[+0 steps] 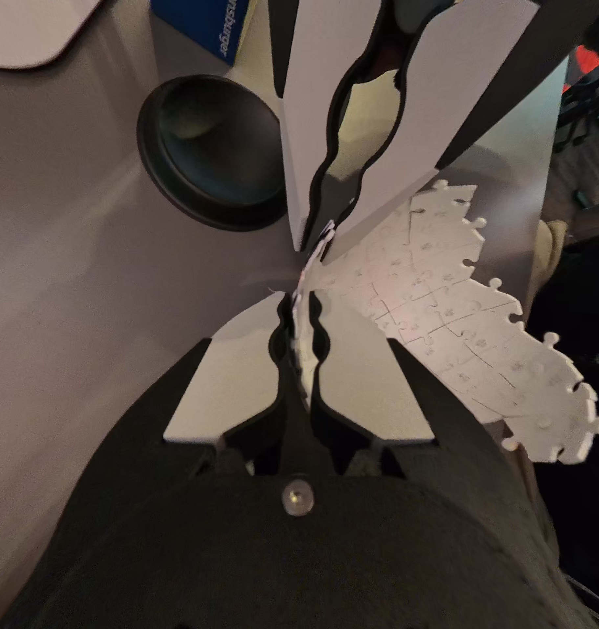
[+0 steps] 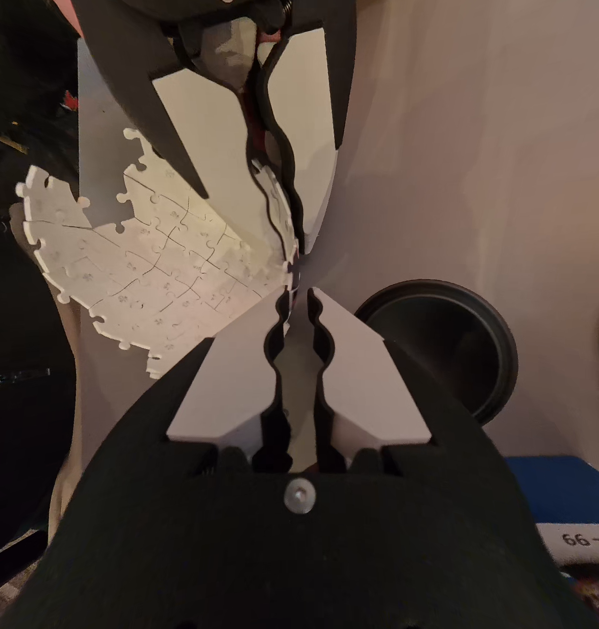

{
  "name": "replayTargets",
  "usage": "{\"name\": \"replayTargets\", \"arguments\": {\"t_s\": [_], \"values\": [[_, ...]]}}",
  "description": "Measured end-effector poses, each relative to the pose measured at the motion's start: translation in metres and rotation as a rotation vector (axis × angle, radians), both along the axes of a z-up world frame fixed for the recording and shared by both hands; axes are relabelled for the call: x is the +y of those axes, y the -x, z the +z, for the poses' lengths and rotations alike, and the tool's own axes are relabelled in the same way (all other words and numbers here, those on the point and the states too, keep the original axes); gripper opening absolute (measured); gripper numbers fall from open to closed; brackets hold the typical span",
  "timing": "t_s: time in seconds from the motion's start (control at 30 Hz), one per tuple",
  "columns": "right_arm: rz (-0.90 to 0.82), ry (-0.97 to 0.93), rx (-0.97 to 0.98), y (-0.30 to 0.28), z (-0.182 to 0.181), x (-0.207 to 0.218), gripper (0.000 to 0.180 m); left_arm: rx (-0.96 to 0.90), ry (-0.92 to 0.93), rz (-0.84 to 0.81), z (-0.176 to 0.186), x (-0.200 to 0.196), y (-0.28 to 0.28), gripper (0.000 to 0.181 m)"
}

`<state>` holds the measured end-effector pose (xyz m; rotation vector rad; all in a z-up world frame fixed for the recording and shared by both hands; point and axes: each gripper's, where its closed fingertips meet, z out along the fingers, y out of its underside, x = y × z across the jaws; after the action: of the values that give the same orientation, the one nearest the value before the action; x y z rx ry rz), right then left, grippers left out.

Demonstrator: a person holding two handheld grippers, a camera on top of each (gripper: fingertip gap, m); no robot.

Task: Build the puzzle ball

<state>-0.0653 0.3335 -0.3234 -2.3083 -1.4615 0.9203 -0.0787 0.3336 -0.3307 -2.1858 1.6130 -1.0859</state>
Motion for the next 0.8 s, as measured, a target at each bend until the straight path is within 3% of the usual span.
{"name": "replayTargets", "arguments": {"t_s": [0.03, 0.4, 0.8], "values": [[-0.001, 0.002, 0.002, 0.000, 0.000, 0.000, 0.008, 0.002, 0.004, 0.005, -0.001, 0.001, 0.000, 0.007], [-0.017, -0.011, 0.008, -0.003, 0.002, 0.000, 0.006, 0.028, 0.030, 0.006, -0.003, 0.000, 0.000, 0.004], [-0.070, -0.050, 0.047, -0.012, 0.023, -0.001, 0.016, -0.016, 0.029, -0.018, 0.001, -0.006, -0.003, 0.006]]}}
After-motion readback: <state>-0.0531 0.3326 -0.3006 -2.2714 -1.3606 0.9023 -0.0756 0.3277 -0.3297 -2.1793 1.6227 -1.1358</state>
